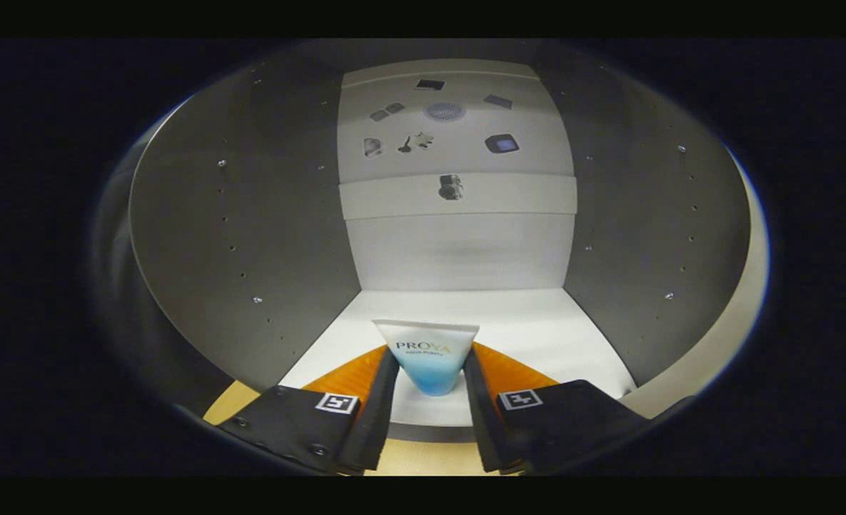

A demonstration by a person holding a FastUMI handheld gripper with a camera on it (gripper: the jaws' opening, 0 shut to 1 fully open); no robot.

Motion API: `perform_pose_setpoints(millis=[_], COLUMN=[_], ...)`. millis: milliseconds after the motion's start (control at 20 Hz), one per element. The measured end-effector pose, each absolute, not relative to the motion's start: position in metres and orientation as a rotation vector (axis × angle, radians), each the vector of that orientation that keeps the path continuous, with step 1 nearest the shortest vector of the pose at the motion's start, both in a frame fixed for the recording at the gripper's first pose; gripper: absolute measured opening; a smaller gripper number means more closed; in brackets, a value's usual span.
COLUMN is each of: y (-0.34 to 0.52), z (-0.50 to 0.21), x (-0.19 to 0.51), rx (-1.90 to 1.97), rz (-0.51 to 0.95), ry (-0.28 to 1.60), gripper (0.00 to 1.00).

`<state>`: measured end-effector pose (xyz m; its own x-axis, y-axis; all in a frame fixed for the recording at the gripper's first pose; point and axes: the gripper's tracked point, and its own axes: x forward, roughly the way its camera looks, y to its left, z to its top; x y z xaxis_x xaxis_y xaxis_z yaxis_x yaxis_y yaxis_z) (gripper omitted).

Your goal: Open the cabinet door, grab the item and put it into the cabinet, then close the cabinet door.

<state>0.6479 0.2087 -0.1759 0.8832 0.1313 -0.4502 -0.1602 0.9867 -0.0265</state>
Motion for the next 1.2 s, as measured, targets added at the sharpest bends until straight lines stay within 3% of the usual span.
perform_pose_setpoints(millis=[100, 250, 350, 600, 900, 1200], y=[0.212, 0.215, 0.217, 0.229, 0.252, 0.216], z=[-0.172, -0.164, -0.152, -0.089, -0.011, 0.024], x=[0.651, 0.644, 0.632, 0.571, 0.450, 0.341], rx=[-0.076, -0.089, -0.088, -0.076, -0.073, -0.063], rz=[0.153, 0.168, 0.177, 0.227, 0.386, 0.425], ry=[0.444, 0.426, 0.407, 0.261, 0.097, 0.052], gripper=[0.62, 0.88, 0.97, 0.98, 0.98, 0.97])
